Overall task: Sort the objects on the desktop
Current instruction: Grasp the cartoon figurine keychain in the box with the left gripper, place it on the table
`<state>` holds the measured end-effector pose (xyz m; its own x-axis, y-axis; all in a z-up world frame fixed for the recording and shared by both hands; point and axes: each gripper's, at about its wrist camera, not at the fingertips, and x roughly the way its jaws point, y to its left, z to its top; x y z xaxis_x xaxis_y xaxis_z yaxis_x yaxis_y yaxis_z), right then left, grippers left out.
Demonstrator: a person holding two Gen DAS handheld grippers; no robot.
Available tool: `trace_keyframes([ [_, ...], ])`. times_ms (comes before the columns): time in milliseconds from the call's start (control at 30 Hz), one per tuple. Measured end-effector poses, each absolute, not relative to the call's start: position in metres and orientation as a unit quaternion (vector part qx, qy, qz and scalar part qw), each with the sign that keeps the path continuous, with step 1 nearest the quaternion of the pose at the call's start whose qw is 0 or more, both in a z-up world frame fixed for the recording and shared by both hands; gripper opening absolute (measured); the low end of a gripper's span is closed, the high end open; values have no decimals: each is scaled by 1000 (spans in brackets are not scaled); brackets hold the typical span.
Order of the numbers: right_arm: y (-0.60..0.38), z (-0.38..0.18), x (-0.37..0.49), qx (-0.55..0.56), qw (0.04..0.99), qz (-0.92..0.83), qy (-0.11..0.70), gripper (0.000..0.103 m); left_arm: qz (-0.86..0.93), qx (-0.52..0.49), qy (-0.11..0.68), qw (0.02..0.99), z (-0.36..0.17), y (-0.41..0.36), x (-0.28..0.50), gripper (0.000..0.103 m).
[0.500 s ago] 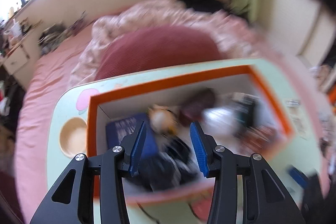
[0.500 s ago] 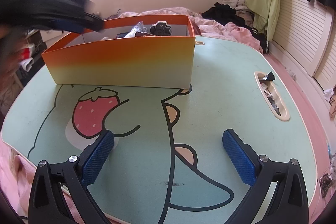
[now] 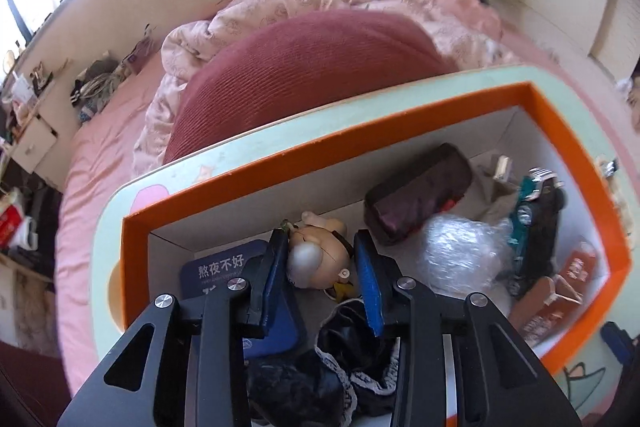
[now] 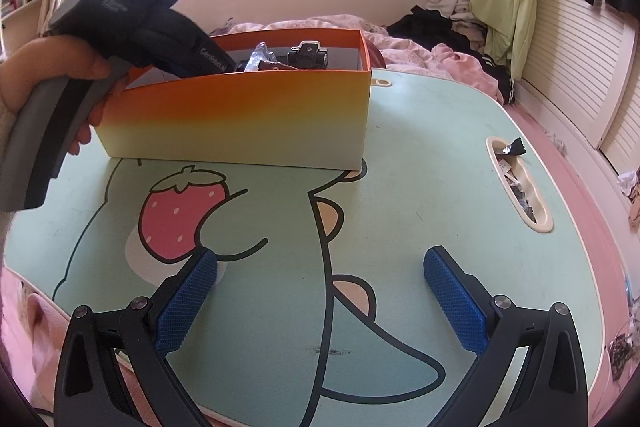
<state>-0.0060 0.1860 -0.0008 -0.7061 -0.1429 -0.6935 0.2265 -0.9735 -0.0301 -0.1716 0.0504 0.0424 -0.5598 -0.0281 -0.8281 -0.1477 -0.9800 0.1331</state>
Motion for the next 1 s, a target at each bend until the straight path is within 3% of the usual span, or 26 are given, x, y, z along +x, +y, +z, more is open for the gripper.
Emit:
trace_keyframes([
  [367,187,-1,-7,370,100,-922,56,103,941,-307,-33,139,122,20,-50,35],
  [500,186,-1,-7,370,100,-922,56,103,933,-313,-44,169,87,25,-9,35],
  [767,186,-2,-7,370,99,-922,57,103,936,-327,-57,118,28,29,-28,36],
  [833,185,-1,-7,370,100,-922,56,103,936,-322,-72,123,30,23,-17,48],
  [900,186,-2,-7,370,99,-922,57,103,937,-315,-88,124,34,18,-3,84],
  [1000,186,-1,-7,370,99,-922,56,103,942,-300,-94,113,34,10,17,85],
])
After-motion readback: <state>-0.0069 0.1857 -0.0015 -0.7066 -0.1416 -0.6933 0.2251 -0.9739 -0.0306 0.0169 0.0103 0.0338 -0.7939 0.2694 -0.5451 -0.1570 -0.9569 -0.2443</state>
